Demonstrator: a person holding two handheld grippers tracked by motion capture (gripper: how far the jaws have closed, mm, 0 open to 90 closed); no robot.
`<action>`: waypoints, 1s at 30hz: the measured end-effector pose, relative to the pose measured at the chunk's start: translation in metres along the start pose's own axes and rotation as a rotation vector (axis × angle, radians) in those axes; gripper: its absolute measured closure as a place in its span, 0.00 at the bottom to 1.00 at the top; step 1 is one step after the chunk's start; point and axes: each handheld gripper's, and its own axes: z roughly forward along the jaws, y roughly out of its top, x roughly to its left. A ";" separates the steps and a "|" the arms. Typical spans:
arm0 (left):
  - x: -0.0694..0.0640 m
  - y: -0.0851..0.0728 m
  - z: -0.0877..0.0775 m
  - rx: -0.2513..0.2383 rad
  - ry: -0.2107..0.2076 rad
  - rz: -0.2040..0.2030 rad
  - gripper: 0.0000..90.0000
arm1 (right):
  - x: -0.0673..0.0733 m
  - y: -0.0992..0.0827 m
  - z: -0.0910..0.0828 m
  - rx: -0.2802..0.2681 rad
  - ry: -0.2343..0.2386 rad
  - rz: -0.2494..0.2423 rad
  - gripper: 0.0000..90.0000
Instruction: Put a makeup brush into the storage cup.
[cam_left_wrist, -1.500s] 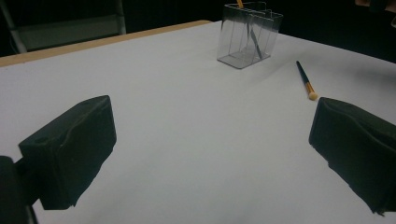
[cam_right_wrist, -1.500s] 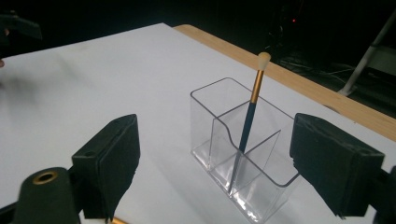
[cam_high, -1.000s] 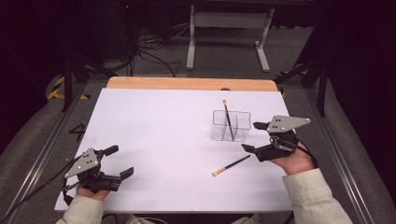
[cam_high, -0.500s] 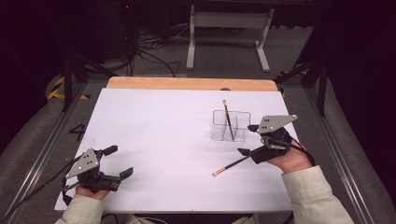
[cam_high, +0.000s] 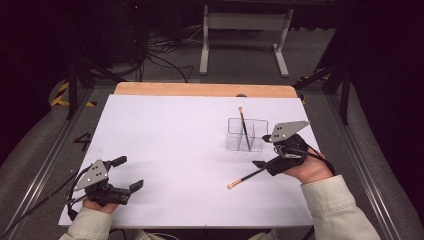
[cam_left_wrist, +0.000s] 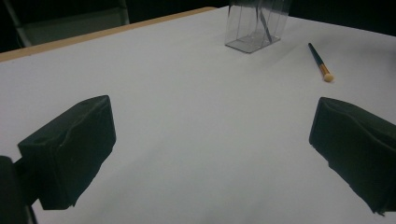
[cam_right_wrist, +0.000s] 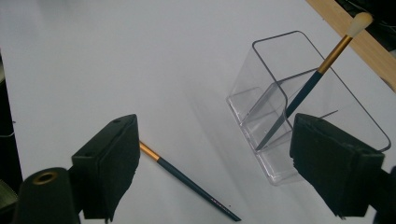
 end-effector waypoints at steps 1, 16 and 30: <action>0.000 0.000 0.000 -0.004 0.001 -0.008 0.01 | 0.000 0.000 0.000 0.005 -0.002 -0.002 0.19; 0.000 0.000 0.000 0.003 0.007 0.003 0.01 | 0.002 0.013 0.016 0.129 0.031 -0.047 0.19; 0.001 0.000 0.000 0.010 0.009 0.002 0.01 | -0.001 0.015 0.030 0.220 0.051 -0.052 0.19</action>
